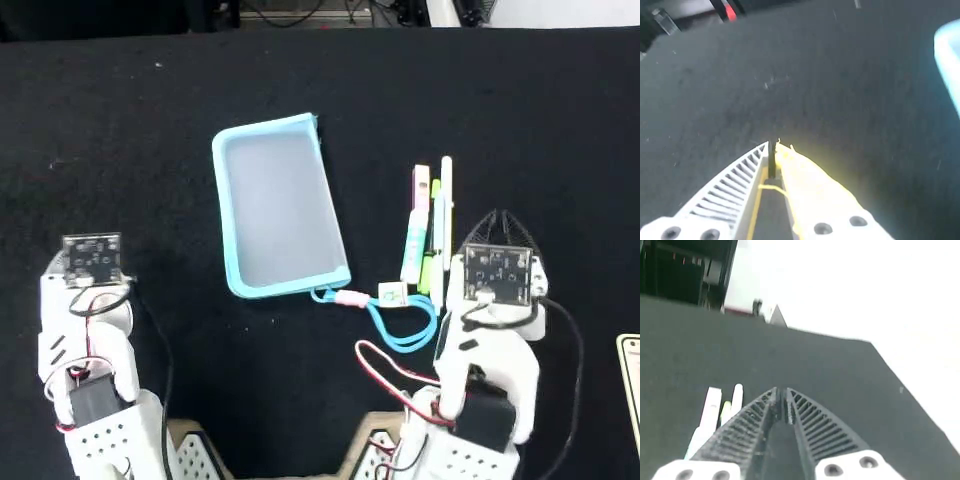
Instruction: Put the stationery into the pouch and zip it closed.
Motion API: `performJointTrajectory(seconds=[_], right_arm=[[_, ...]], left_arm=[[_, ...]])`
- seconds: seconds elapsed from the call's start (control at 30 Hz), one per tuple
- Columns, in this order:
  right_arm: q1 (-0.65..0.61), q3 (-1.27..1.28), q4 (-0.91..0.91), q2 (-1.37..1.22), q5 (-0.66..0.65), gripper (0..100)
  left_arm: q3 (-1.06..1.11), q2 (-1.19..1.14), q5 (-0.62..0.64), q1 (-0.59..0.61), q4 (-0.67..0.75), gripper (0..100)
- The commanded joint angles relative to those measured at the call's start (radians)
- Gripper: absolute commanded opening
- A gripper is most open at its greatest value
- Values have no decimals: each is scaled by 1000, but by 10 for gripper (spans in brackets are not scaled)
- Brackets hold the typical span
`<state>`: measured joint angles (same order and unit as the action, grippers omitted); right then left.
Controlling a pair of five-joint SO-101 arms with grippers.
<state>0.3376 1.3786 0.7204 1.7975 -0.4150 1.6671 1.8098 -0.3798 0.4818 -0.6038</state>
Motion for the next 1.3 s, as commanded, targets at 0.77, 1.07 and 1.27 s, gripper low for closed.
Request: performJointTrajectory(seconds=[0.77, 1.07, 1.27], right_arm=[[-594, -429, 491, -762, -89, 16], [-701, -364, 311, -1056, -89, 178], [-698, -367, 238, -1239, -153, 165]], left_arm=[[31, 9, 387, -292, 18, 30], [31, 11, 385, -308, -18, 30], [31, 11, 385, -308, -14, 30]])
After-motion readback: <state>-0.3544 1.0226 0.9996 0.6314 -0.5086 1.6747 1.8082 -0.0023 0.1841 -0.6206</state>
